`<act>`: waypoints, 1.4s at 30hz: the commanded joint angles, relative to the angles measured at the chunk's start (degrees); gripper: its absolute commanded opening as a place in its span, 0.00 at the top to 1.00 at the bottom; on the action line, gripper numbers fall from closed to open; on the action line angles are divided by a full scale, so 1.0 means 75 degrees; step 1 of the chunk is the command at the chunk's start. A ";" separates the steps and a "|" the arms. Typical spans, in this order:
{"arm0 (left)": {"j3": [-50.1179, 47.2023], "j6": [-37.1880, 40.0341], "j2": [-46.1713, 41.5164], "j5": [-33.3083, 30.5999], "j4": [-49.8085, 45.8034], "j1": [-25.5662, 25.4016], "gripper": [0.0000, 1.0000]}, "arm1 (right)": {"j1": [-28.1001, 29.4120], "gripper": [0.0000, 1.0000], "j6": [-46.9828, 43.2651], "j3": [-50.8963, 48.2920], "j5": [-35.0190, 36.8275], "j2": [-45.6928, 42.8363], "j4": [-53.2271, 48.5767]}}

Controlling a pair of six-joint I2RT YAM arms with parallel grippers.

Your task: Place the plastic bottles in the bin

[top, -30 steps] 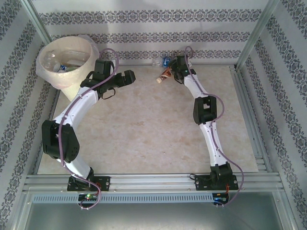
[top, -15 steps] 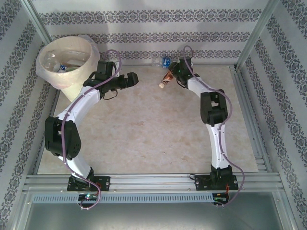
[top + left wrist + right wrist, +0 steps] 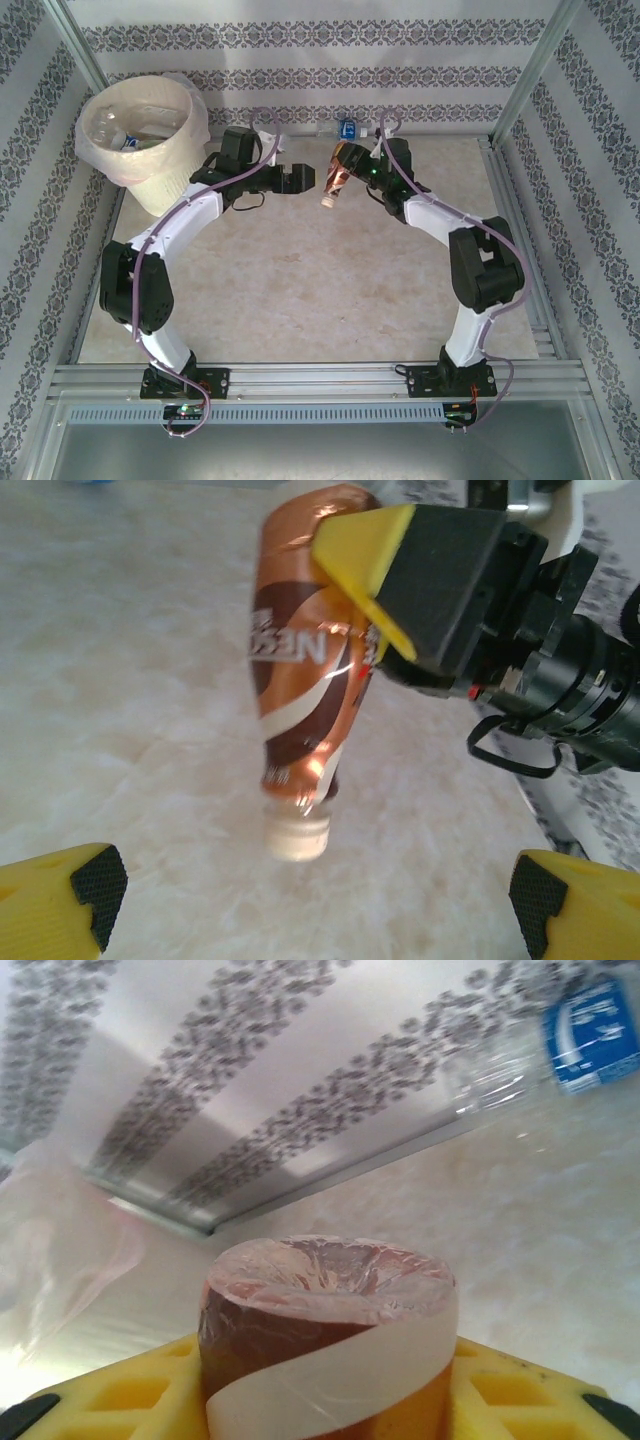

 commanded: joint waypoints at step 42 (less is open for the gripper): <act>0.0059 -0.0017 0.0599 0.0090 0.1772 -0.0449 0.46 | -0.0106 0.09 0.1493 0.0524 -0.1629 -0.0683 0.1095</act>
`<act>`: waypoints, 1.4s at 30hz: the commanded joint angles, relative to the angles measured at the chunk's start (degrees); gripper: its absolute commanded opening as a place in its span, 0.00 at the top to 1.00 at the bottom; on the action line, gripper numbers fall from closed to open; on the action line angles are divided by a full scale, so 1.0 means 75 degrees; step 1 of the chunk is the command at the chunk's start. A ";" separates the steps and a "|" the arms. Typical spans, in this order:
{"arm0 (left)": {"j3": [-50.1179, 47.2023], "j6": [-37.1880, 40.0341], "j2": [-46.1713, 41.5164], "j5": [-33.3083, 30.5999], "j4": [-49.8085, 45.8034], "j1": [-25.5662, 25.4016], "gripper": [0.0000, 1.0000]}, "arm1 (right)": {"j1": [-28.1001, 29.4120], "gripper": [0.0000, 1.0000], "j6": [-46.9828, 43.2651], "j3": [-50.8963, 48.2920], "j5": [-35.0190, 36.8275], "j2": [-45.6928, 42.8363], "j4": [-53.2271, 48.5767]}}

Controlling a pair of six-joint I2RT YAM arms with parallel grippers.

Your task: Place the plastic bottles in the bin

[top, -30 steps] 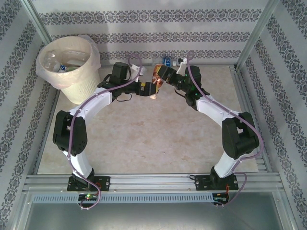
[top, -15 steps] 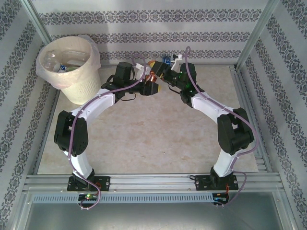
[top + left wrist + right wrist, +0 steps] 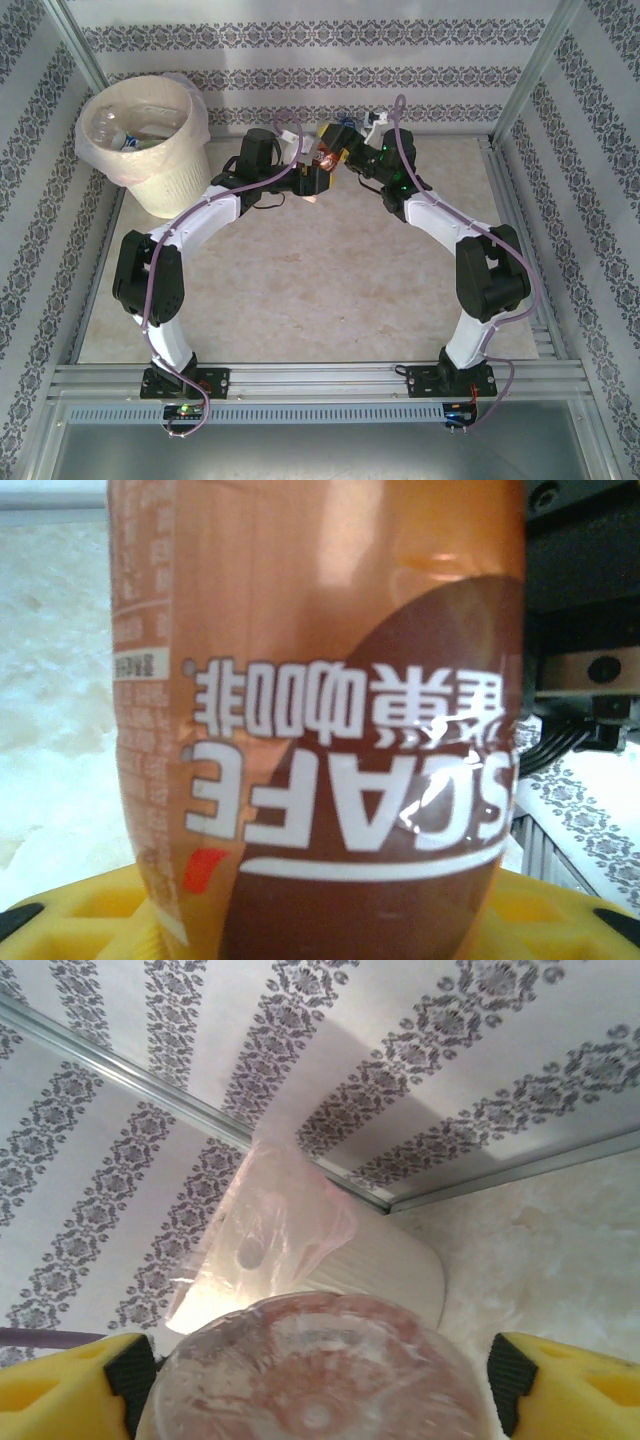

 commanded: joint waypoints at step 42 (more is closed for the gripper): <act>0.7268 0.0793 0.1703 -0.8590 -0.5896 0.3234 0.46 | -0.1214 0.02 -0.2382 -0.1252 0.1862 -0.2420 -0.2987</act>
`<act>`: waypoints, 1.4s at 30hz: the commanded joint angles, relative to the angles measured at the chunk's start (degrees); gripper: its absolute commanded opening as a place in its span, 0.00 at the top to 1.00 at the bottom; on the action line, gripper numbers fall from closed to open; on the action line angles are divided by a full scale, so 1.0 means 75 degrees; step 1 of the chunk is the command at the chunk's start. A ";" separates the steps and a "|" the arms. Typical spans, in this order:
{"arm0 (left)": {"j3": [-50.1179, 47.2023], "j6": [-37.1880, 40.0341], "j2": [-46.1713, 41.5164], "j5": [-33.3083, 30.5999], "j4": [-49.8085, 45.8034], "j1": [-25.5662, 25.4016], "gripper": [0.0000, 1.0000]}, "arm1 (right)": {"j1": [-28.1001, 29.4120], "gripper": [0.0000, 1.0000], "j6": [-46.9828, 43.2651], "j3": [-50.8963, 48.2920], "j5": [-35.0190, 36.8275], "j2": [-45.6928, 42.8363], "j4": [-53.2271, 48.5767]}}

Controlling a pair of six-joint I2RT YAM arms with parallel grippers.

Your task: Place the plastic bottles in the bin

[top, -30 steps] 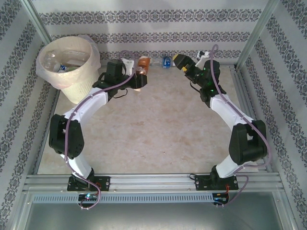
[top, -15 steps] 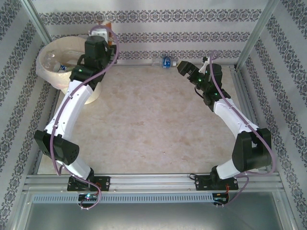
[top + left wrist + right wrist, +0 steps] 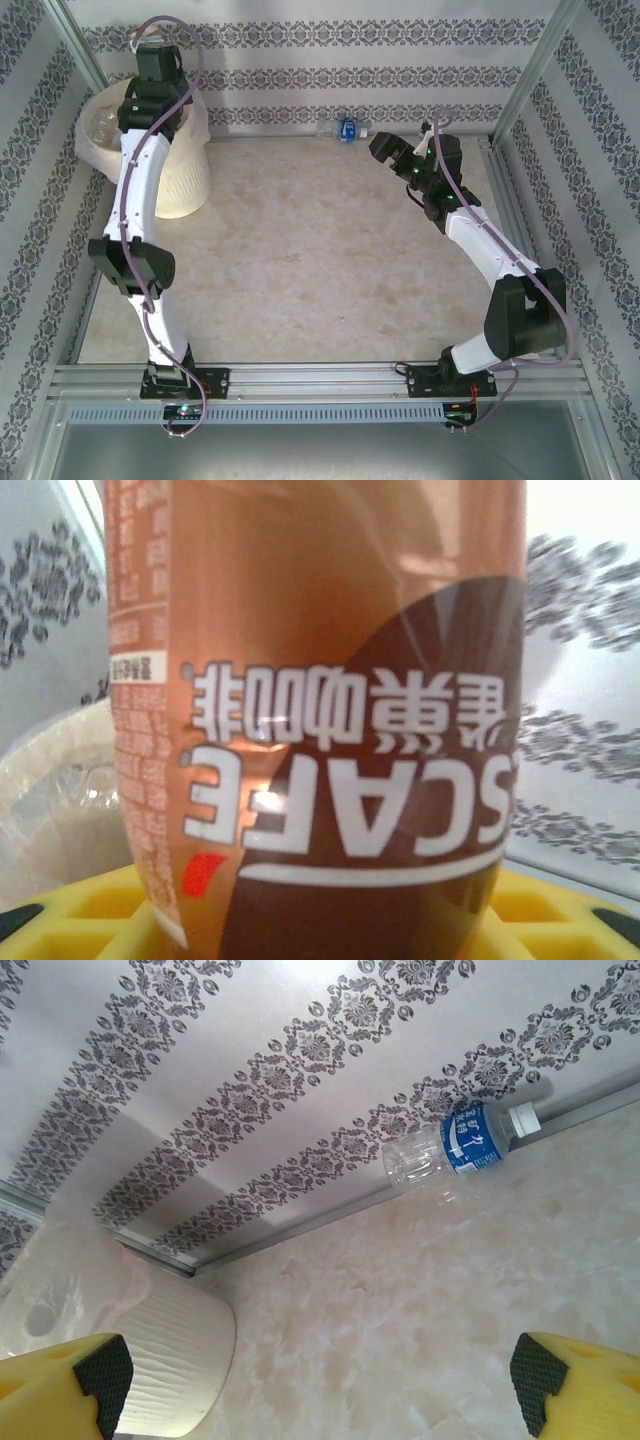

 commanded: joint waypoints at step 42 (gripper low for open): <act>-0.1981 -0.2304 0.0298 0.6228 0.2600 -0.1363 0.00 | -0.0546 0.02 0.0486 0.4154 -0.0745 0.4919 -0.0287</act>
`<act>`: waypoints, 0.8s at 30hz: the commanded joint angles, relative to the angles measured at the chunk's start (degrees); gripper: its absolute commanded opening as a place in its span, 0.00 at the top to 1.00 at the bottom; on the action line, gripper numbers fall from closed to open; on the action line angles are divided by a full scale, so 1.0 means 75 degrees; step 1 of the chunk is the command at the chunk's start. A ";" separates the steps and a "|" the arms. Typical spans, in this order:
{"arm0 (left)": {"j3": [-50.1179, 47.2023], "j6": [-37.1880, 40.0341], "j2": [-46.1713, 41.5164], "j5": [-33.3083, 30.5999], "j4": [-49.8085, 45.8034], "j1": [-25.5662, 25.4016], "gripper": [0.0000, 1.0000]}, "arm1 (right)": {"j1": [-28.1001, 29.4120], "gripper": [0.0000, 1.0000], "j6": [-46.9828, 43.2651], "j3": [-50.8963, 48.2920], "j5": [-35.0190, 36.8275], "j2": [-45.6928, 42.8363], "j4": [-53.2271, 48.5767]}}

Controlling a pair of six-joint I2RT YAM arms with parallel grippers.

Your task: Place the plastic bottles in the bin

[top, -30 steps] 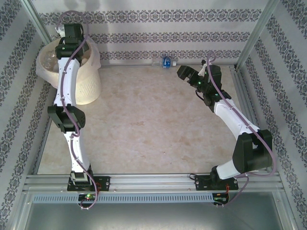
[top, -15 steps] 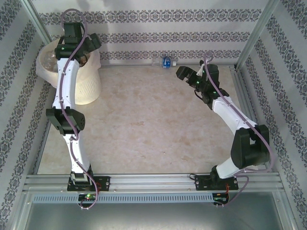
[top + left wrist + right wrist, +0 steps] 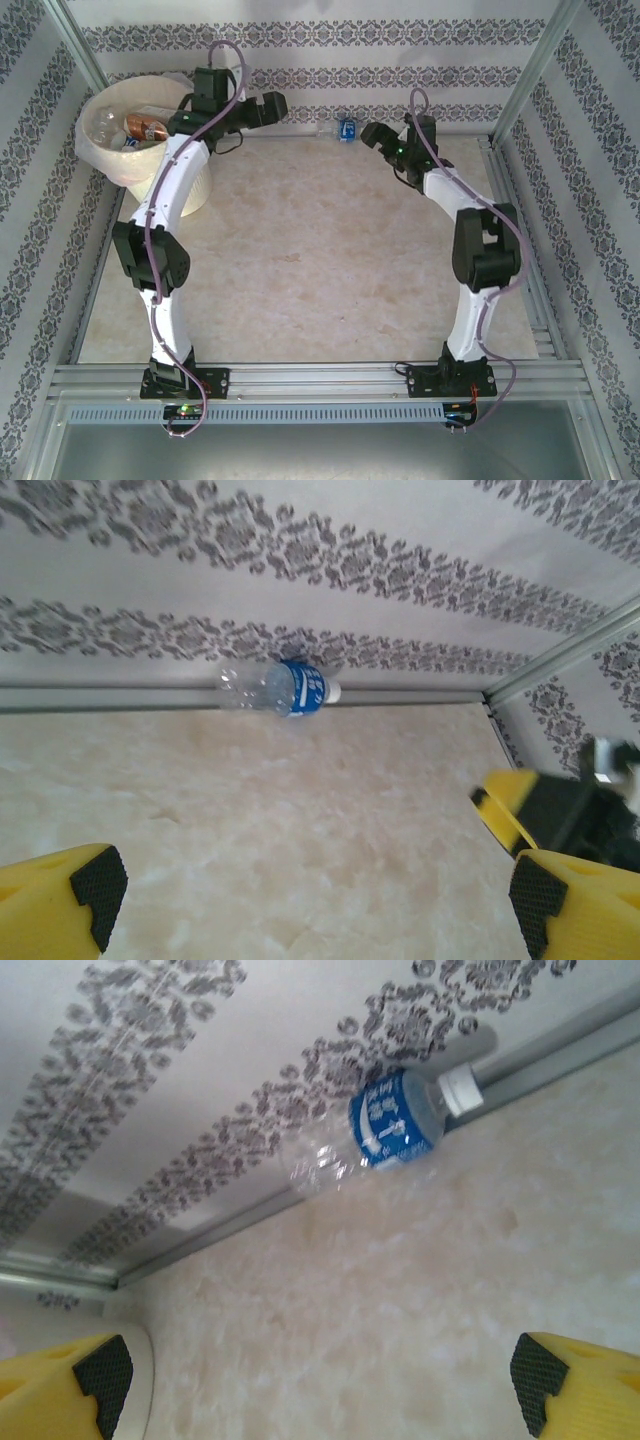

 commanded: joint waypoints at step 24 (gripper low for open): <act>-0.1670 -0.1576 0.1730 0.0622 0.3608 -0.0075 0.00 | -0.0202 0.02 0.1183 0.9537 0.0275 0.7072 -0.1289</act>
